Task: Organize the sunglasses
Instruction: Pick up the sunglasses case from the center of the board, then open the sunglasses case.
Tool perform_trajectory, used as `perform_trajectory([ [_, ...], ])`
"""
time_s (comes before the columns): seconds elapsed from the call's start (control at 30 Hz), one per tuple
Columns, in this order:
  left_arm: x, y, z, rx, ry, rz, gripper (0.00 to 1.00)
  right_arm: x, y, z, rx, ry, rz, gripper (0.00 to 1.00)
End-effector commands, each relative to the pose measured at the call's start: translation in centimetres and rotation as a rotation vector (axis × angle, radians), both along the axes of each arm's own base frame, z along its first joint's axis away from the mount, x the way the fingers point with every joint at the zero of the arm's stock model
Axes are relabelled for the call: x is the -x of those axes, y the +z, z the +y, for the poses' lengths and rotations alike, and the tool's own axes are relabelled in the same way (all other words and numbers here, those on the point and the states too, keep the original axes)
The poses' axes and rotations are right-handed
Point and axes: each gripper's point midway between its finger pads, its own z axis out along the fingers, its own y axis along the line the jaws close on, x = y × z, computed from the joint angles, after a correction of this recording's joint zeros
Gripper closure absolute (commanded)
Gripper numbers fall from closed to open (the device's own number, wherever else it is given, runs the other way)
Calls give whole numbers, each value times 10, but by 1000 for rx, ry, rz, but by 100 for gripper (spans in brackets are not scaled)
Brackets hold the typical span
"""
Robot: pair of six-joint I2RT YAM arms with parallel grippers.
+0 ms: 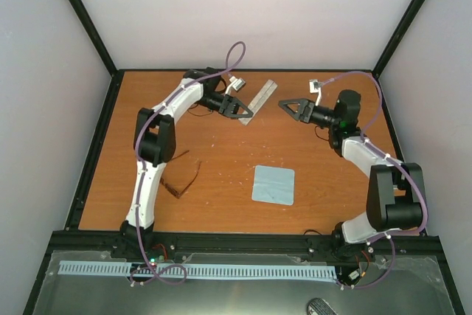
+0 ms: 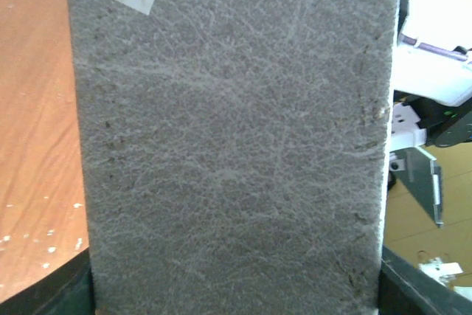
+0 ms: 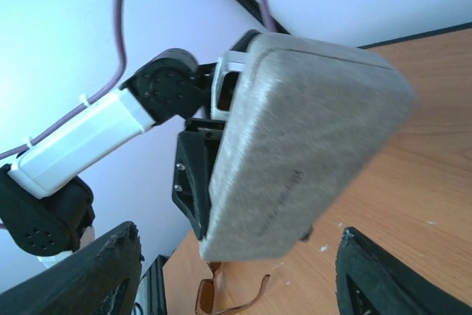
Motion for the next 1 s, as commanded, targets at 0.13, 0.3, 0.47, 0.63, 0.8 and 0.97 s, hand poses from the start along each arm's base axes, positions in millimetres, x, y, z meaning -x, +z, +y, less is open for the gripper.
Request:
perform_trajectory([
  [0.13,15,70,4,279,-24,30,71,-9,22,33,-8,29,-81,13],
  [0.3,19,88,7,324,-30,10,72,-17,14,29,36,-23,-56,0],
  [0.47,25,104,9,352,-36,-11,72,-20,13,33,18,-10,-51,0],
  [0.63,28,112,11,370,-39,-15,72,-22,18,40,-26,28,-67,0],
  [0.8,28,111,10,374,-44,0,72,-18,43,47,-134,88,-142,0],
  [0.97,28,109,7,370,-52,6,72,-13,52,52,-242,144,-135,0],
])
